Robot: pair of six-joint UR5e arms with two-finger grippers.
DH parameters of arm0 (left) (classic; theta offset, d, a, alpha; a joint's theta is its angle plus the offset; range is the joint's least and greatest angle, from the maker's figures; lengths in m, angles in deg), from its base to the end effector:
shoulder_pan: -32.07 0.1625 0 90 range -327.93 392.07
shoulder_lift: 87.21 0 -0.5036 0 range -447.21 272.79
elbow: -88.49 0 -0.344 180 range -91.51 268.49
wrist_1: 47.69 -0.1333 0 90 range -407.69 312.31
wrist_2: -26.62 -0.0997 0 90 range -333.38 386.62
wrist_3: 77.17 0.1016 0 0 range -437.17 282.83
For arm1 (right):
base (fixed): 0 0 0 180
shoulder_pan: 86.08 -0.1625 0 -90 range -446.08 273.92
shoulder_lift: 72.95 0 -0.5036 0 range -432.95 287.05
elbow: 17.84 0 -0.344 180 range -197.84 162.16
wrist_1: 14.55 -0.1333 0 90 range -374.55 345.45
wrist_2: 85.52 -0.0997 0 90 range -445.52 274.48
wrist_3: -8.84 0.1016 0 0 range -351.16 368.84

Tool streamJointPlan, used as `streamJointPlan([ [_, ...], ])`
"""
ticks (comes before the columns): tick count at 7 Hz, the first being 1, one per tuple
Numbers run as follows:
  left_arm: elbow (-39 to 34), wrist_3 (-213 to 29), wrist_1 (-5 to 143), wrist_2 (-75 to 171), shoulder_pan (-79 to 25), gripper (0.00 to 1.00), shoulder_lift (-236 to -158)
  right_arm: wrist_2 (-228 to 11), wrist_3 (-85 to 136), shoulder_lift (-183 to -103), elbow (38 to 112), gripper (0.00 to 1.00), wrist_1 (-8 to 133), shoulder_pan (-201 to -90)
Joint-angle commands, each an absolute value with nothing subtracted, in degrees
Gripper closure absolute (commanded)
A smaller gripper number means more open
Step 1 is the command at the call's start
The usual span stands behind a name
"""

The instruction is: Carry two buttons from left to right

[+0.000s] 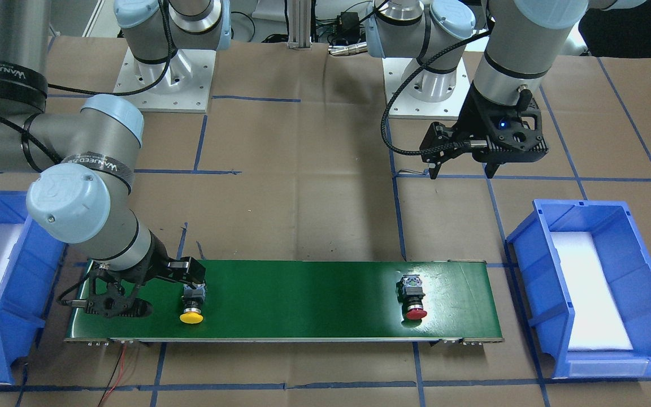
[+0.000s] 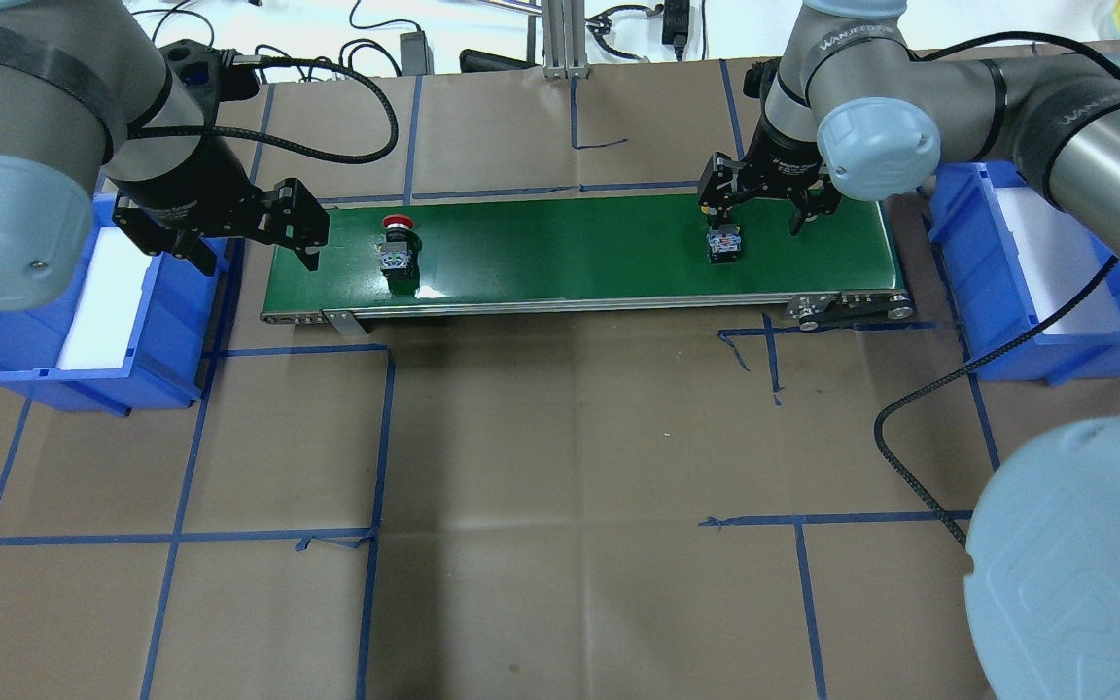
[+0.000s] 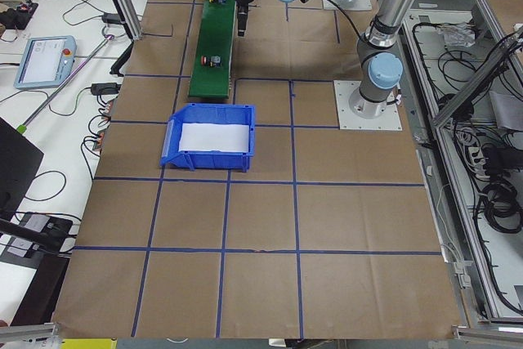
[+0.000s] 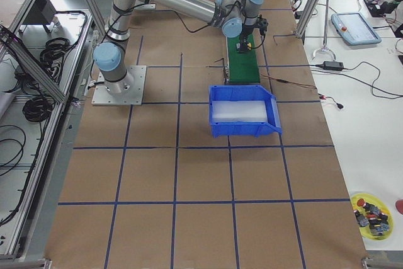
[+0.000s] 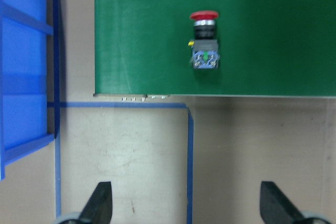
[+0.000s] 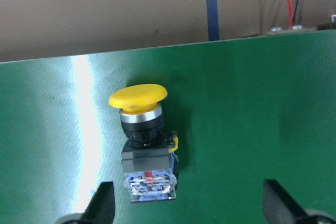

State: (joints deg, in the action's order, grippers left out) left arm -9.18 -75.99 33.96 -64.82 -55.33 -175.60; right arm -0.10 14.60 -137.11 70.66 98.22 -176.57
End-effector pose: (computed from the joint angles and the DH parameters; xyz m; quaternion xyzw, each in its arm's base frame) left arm -0.1110 -0.4371 0.5321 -0.0126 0.9996 -0.0196 0.0132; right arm 0.1468 -0.6286 0.3700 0.0465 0.9980 0.0158 0.0391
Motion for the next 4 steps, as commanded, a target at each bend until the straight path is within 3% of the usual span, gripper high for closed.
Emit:
streamJointPlan([
  [1, -7.23, -76.46, 36.15, -65.04, -55.46, 0.00, -176.07, -0.52, 14.38, -135.02, 70.32, 0.00, 98.47, -176.61],
  [2, -6.35, -76.47, 36.33, -65.05, -55.47, 0.00, -176.59, -0.61, 14.38, -133.70, 70.23, 0.01, 98.73, -176.61],
  [3, -5.74, -76.47, 37.29, -65.13, -55.47, 0.00, -176.77, -0.61, 14.29, -133.25, 70.23, 0.11, 98.74, -176.52],
  [4, -5.47, -76.47, 37.91, -65.05, -55.47, 0.00, -176.86, -0.44, 13.77, -133.25, 70.23, 0.48, 98.65, -176.43],
])
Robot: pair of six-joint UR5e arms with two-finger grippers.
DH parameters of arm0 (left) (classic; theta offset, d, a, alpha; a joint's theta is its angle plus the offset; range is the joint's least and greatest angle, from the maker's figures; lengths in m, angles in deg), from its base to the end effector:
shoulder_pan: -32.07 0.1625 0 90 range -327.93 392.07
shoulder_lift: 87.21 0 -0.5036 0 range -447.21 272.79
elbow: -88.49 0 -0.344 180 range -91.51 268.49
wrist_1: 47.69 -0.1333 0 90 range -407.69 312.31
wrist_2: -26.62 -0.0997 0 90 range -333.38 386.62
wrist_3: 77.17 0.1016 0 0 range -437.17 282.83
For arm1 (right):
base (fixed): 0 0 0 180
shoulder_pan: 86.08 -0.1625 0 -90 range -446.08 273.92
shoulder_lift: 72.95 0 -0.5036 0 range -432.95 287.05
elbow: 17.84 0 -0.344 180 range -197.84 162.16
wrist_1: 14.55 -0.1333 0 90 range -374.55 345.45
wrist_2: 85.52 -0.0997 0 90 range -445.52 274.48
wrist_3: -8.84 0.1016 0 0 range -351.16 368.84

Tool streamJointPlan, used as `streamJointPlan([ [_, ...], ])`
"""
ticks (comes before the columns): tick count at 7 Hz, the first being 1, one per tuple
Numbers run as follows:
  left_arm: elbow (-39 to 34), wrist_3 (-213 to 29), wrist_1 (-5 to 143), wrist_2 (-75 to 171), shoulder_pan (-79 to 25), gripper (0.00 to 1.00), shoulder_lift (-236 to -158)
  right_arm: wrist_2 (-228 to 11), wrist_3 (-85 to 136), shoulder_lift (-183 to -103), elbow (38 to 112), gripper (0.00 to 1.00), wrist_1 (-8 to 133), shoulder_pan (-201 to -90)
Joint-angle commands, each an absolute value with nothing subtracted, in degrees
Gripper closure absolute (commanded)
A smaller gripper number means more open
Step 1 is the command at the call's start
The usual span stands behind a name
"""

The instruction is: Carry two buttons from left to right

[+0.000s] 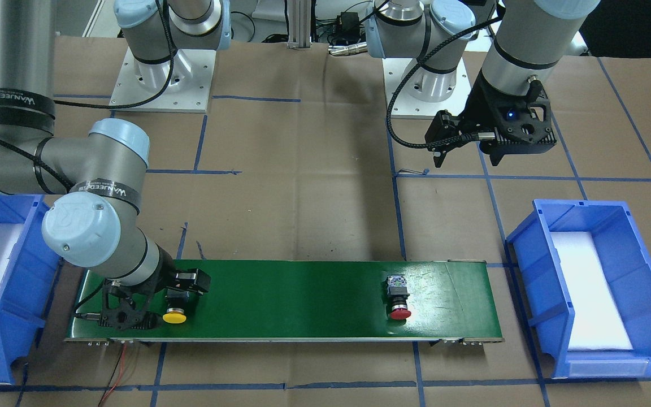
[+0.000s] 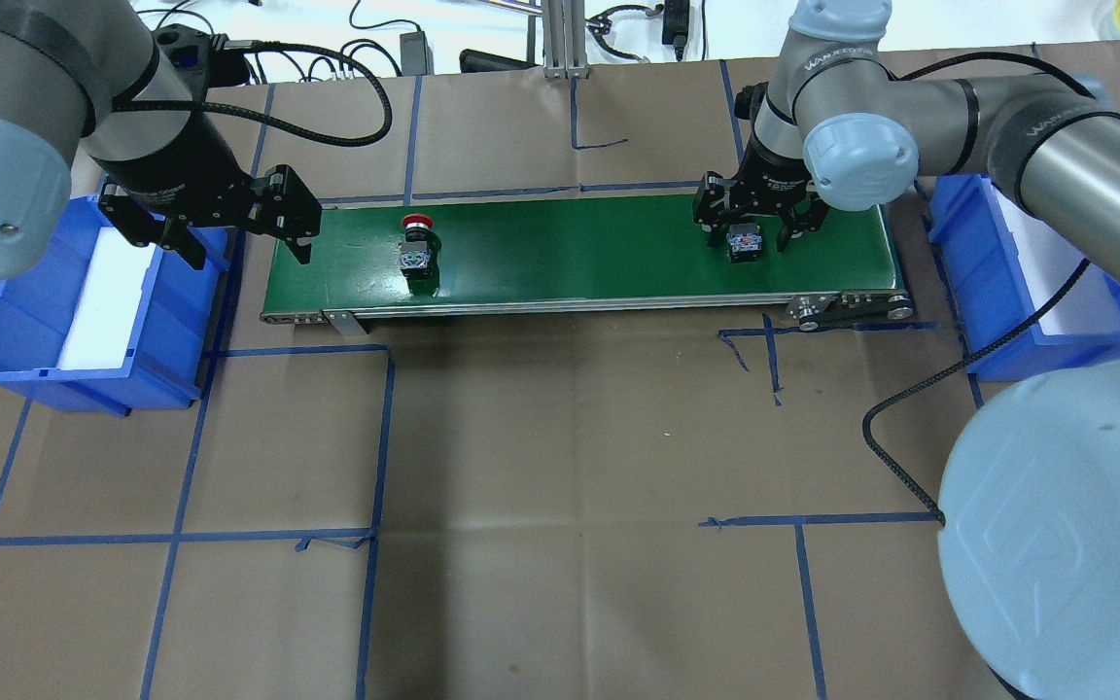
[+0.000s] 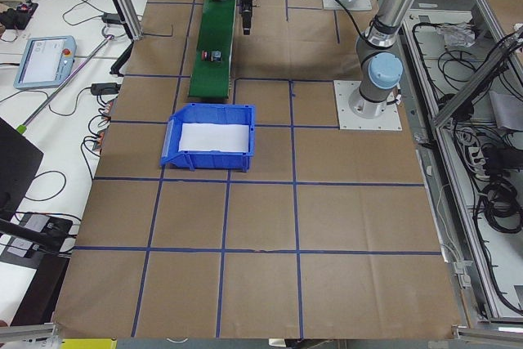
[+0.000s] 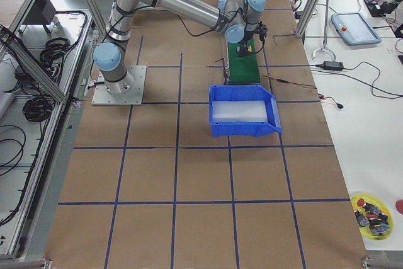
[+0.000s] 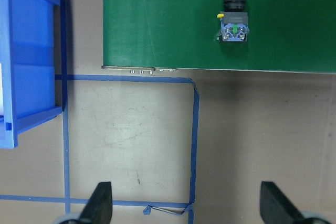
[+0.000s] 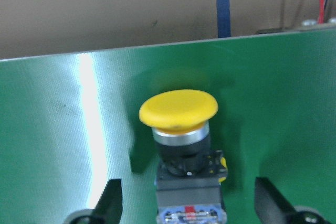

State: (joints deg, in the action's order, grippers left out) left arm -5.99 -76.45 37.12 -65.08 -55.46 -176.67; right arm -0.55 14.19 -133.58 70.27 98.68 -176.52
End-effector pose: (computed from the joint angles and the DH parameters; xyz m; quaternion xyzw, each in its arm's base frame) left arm -0.1112 -0.4455 0.5431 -0.0154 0.9997 -0.0105 0.0151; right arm 0.1472 -0.6430 0.3343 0.0444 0.9974 0.0392 0.0419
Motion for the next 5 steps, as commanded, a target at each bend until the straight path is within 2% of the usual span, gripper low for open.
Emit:
streamJointPlan([
  [1, -5.47, -76.47, 38.17, -64.96, -55.47, 0.00, -176.78, -0.44, 13.59, -133.51, 70.14, 0.82, 98.65, -176.26],
  [2, -5.47, -76.47, 38.26, -64.96, -55.47, 0.00, -176.77, -0.61, 13.41, -133.95, 69.71, 0.92, 98.65, -176.08],
  [5, -5.55, -76.47, 38.26, -64.96, -55.47, 0.00, -176.69, 2.36, 10.43, -135.78, 66.11, 0.92, 97.42, -174.16],
])
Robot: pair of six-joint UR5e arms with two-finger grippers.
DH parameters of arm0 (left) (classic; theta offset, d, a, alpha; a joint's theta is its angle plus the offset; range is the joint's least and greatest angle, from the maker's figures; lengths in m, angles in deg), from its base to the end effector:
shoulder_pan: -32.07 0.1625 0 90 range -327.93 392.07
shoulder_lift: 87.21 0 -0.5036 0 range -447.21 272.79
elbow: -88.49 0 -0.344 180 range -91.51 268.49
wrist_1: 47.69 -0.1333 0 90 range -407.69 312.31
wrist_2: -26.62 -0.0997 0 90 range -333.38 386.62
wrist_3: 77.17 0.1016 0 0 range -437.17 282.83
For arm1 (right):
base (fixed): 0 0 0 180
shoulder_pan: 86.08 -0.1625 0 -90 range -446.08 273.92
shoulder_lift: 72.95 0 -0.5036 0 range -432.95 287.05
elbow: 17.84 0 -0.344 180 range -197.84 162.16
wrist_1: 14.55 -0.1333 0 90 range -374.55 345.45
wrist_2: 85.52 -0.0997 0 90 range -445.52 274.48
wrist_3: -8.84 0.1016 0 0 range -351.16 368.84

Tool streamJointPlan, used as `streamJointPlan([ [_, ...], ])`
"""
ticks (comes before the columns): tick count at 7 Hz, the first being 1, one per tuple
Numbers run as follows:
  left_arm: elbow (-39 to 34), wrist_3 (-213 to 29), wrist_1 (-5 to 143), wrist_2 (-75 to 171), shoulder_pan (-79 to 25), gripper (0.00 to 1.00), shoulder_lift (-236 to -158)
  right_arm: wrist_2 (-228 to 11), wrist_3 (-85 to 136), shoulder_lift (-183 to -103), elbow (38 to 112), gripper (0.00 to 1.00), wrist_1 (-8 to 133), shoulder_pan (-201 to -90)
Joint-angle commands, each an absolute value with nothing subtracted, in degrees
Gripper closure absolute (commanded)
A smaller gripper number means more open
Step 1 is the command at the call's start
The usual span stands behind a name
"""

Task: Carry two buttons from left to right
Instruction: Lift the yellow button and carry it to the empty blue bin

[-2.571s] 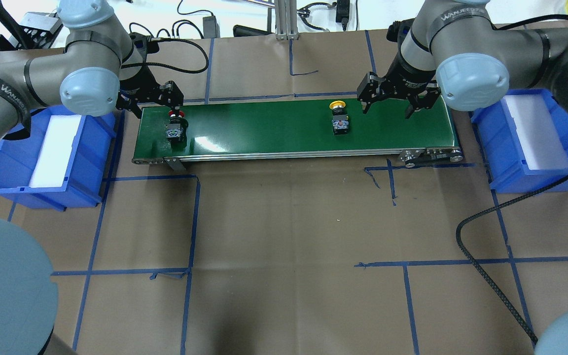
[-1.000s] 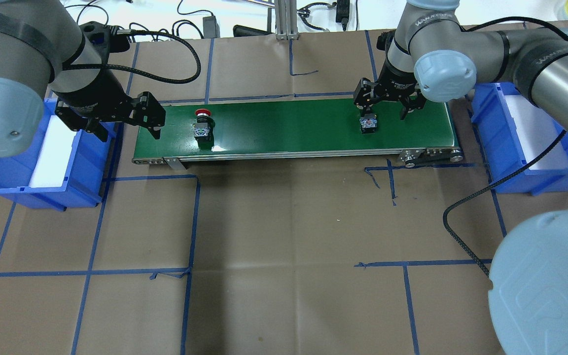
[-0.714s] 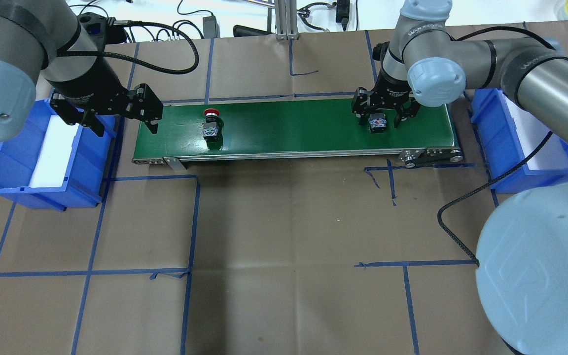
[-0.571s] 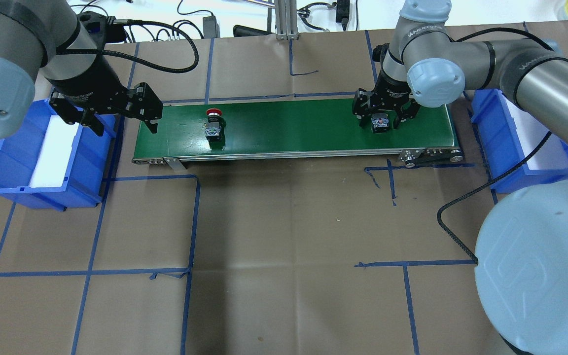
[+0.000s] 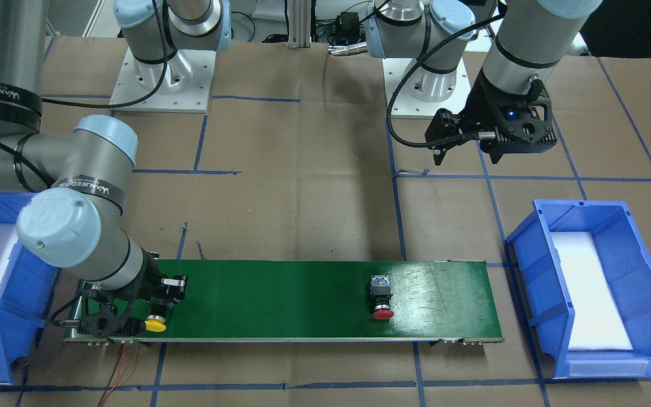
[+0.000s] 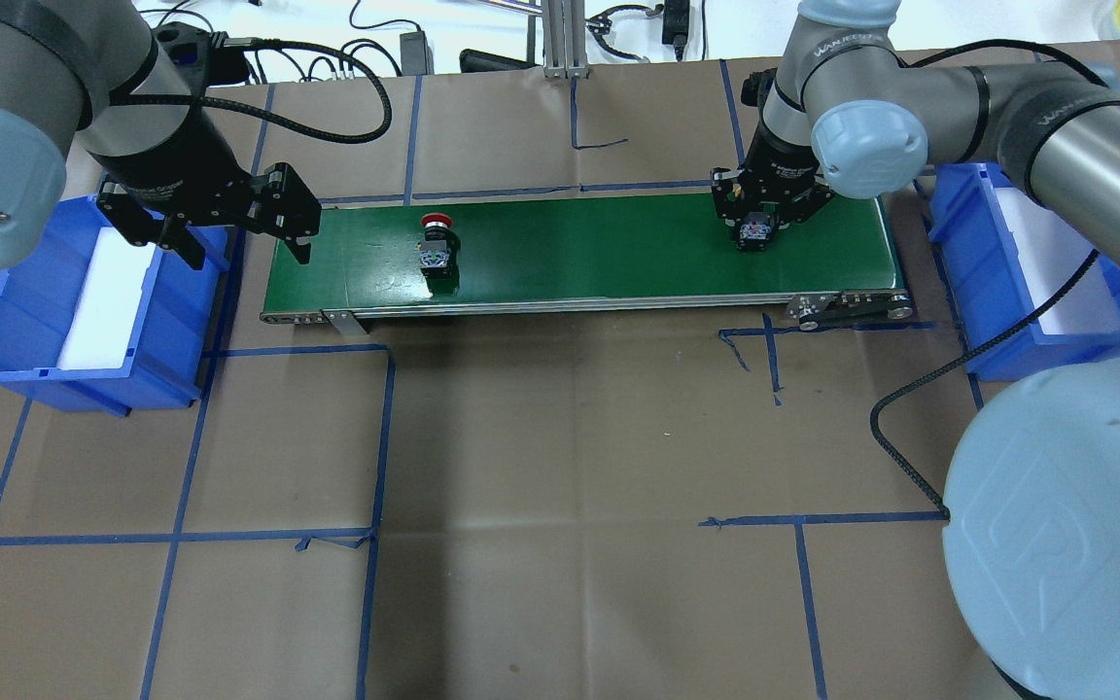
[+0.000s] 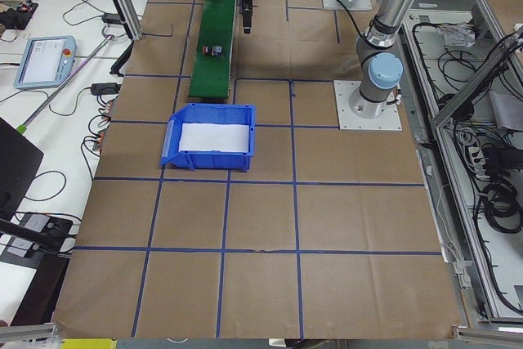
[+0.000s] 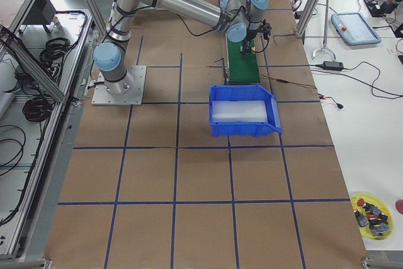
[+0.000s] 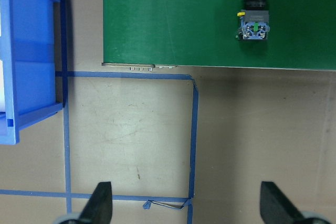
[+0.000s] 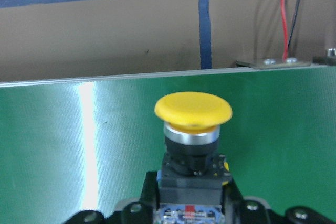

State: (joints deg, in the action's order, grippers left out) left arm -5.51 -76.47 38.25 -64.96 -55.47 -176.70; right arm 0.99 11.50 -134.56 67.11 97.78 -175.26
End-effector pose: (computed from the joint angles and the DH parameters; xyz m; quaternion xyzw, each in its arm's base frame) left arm -0.1115 -0.4448 0.5446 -0.0154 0.9998 -0.0046 0.0139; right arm 0.1301 -0.6551 0.3661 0.0306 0.9990 0.0093 0.0303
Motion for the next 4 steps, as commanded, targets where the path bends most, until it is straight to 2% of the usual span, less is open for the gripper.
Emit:
streamJointPlan([
  [1, -5.55, -76.47, 38.35, -64.96, -55.47, 0.00, -176.69, 2.03, 8.68, -139.89, 66.19, 0.91, 97.07, -171.19],
  [2, -5.55, -76.47, 38.27, -64.96, -55.47, 0.00, -176.69, 1.68, 2.57, -143.49, 66.80, 0.90, 96.89, -165.24],
  [4, -5.55, -76.47, 38.35, -64.96, -55.47, 0.00, -176.69, 2.37, -15.33, -145.29, 66.72, 0.91, 97.67, -154.60],
])
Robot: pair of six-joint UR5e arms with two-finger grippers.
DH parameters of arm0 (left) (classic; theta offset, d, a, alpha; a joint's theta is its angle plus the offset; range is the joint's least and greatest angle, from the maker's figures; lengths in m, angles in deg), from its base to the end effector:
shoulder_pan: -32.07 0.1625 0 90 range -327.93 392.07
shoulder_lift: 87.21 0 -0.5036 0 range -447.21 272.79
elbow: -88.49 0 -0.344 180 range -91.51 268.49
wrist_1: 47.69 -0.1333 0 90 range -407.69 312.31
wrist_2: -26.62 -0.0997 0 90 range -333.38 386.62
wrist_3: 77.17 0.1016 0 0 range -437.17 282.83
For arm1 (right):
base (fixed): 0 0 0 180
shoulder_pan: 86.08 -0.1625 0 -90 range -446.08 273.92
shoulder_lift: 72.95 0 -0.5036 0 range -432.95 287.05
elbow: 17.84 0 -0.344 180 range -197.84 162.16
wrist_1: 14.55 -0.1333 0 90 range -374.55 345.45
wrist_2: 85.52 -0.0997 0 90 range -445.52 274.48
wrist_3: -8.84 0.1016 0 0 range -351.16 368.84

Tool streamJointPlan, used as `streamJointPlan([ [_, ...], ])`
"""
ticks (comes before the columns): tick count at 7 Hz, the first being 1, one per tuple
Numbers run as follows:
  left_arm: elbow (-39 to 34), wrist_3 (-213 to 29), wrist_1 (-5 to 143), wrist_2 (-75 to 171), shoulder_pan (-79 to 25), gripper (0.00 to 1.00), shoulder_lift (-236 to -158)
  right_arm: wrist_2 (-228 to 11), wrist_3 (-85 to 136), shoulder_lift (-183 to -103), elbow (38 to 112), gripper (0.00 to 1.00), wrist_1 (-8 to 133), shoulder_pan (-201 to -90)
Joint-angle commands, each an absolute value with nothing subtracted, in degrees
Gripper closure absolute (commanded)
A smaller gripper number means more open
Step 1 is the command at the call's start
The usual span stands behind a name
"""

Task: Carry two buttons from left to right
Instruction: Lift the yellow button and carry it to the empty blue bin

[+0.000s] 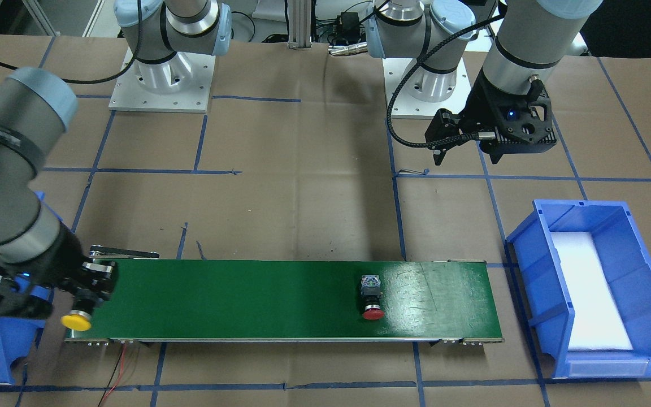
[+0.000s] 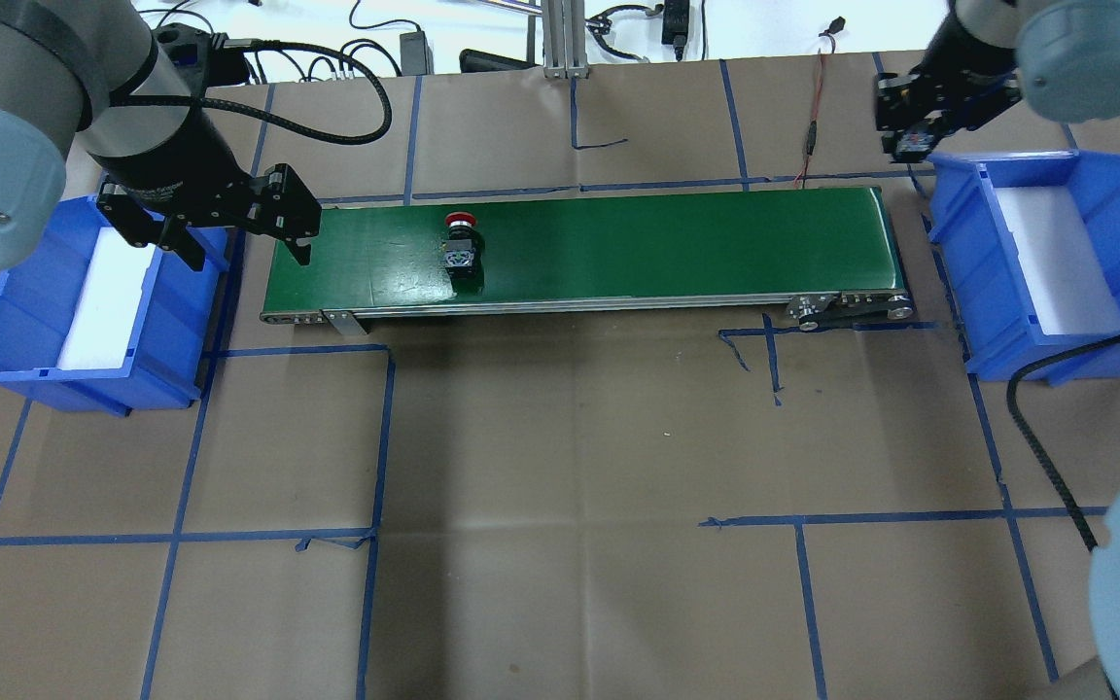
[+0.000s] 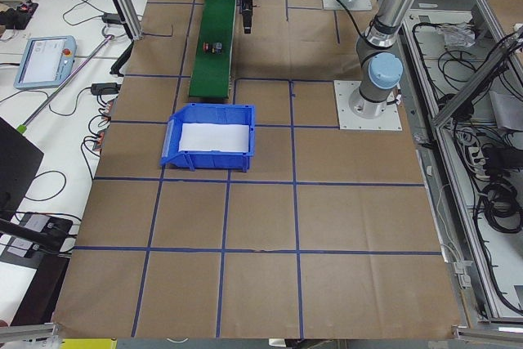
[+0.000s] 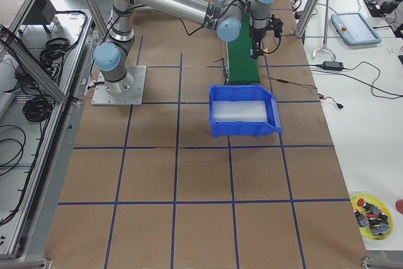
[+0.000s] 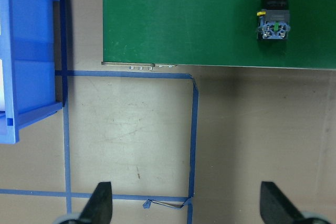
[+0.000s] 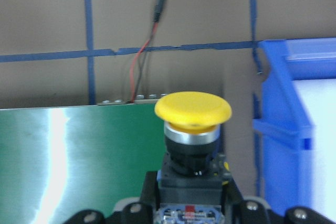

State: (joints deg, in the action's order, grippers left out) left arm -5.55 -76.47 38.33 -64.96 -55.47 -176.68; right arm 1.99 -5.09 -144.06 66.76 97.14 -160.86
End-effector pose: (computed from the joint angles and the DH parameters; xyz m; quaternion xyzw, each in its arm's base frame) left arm -0.1115 -0.4444 0.5443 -0.0154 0.9998 -0.0037 0.0139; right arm -0.0274 -0.6254 0.4725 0.0097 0.9972 -0.0746 0.0030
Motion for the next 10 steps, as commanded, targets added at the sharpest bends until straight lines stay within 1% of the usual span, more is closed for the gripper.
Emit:
streamJointPlan([
  [1, -5.55, -76.47, 38.35, -64.96, -55.47, 0.00, -176.69, 2.37, -22.64, -145.11, 67.24, 0.91, 97.94, -150.81],
  [3, -5.55, -76.47, 38.35, -64.96, -55.47, 0.00, -176.69, 1.59, -23.59, -145.37, 73.27, 0.94, 98.91, -146.74],
  [5, -5.55, -76.56, 38.35, -64.96, -55.47, 0.00, -176.69, 1.41, -25.51, -146.52, 80.74, 0.94, 105.90, -143.14],
  [6, -5.55, -76.56, 38.35, -64.96, -55.47, 0.00, -176.69, 1.50, -25.87, -146.43, 83.04, 0.94, 107.25, -142.95],
  [8, -5.55, -76.56, 38.35, -64.96, -55.47, 0.00, -176.69, 1.76, -25.96, -144.95, 85.34, 0.93, 107.26, -142.95],
  [10, -5.55, -76.56, 38.35, -64.96, -55.47, 0.00, -176.77, 2.19, -25.96, -142.49, 85.52, 0.93, 107.26, -142.51],
])
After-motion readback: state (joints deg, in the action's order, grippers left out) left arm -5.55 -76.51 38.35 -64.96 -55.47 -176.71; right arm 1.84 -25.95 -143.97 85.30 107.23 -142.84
